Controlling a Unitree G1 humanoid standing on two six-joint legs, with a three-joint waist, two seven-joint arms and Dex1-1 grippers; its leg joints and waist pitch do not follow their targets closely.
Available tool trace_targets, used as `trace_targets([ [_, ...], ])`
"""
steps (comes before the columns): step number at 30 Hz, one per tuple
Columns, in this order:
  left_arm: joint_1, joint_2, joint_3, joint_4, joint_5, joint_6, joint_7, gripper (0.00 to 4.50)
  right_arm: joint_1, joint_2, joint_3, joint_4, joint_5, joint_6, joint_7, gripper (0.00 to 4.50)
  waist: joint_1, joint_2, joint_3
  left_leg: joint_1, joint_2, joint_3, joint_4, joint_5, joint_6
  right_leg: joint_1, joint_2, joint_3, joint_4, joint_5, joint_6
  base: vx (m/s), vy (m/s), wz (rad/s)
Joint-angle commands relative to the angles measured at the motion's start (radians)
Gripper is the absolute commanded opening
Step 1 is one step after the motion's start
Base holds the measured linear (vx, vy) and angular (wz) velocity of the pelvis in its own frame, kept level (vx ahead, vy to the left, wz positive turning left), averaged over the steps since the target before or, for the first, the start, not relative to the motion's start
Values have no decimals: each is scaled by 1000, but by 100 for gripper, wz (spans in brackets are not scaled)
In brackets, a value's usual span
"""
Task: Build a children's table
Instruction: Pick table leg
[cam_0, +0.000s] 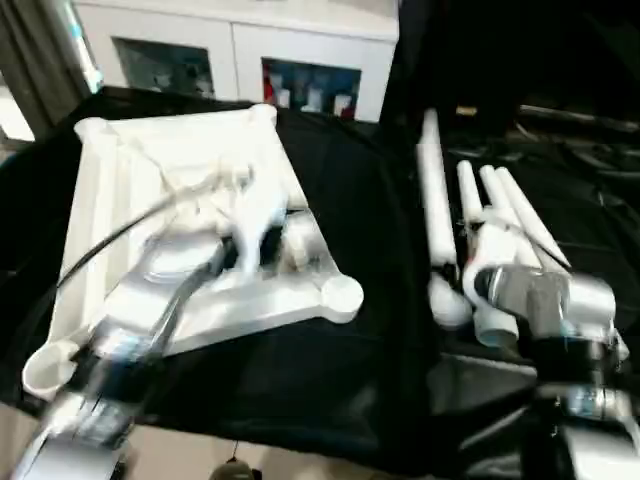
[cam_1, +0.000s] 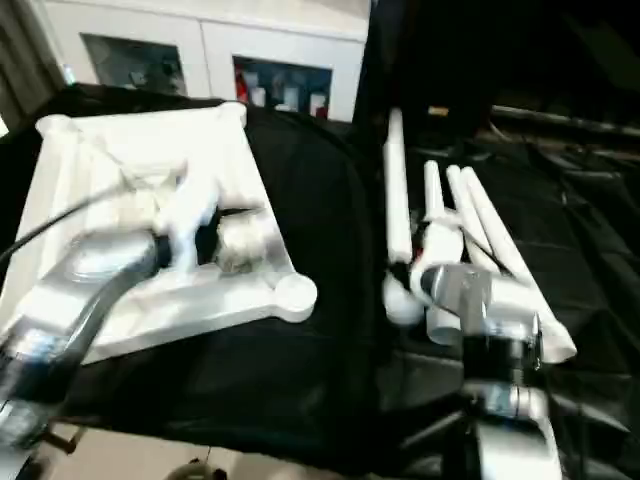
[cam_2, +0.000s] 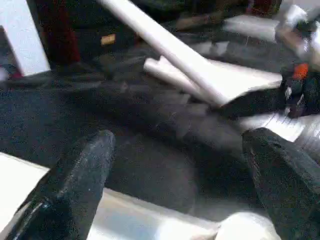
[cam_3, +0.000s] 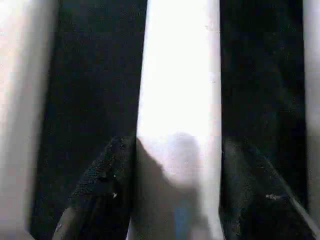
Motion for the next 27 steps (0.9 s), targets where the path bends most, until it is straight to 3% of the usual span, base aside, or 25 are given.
trace_targets([
  [1, -42, -39, 53, 18, -118, 74, -3, 450, 5, 6, -49, -60, 93, -4, 94, 195, 11, 7, -76, 13, 40, -9, -54, -28, 20, 58, -77, 49, -58, 212, -270, 0, 0, 0],
  [4, -111, -120, 112, 67, -256, 155, -29, 450, 43, 11, -96, -158, 272, 47, 290, 194, 13, 2, -75, 10, 42, -8, -51, -15, 62, 57, -75, 46, -58, 219, -291, 0, 0, 0],
  [5, -111, -120, 112, 67, -256, 155, -29, 450, 43, 11, -96, -158, 272, 47, 290, 194, 23, 2, -75, 11, 45, -9, -49, -21, 79, 59, -82, 47, -60, 214, -297, 0, 0, 0],
  [6, -163, -162, 157, 113, -313, 201, -35, 450, 77, -1, -88, -217, 353, 64, 388, 194, 23, 2, -74, 12, 44, -8, -50, -24, 84, 57, -78, 46, -60, 203, -298, 0, 0, 0],
  [8, -191, -184, 186, 140, -339, 216, -29, 450, 94, -12, -76, -237, 376, 67, 424, 194, 29, 2, -72, 11, 49, -12, -51, -29, 88, 56, -82, 45, -64, 174, -294, 0, 0, 0],
  [10, -242, -224, 237, 189, -372, 232, -3, 450, 114, -30, -62, -249, 406, 67, 464, 193, 30, -9, -68, 12, 48, -10, -54, -60, 71, 57, -84, 44, -76, 80, -280, 0, 0, 0],
  [12, -264, -241, 251, 207, -387, 249, 15, 450, 120, -31, -66, -259, 434, 73, 490, 193, 32, -10, -67, 11, 46, -10, -54, -66, 66, 57, -86, 44, -77, 45, -272, 0, 0, 0],
  [15, -269, -245, 252, 204, -405, 257, 18, 450, 122, -31, -64, -262, 439, 76, 498, 193, 31, -10, -65, 9, 48, -13, -58, -66, 52, 53, -86, 43, -83, -15, -247, 0, 0, 0],
  [21, -274, -289, 274, 141, -504, 361, 22, 450, 145, -26, -2, -265, 444, 54, 520, 193, 35, -9, -66, 6, 46, -13, -57, -44, 56, 53, -87, 42, -80, 21, -249, 0, 0, 0],
  [22, -273, -291, 273, 140, -502, 364, 24, 450, 146, -25, 1, -266, 444, 53, 520, 193, 34, -15, -66, 7, 48, -13, -58, -44, 58, 52, -87, 42, -82, 20, -247, 0, 0, 0],
  [27, -247, -295, 234, 129, -448, 345, 48, 450, 156, -29, 55, -283, 414, 33, 514, 193, 35, -14, -63, 7, 50, -14, -60, -51, 53, 50, -87, 43, -86, -16, -228, 0, 0, 0],
])
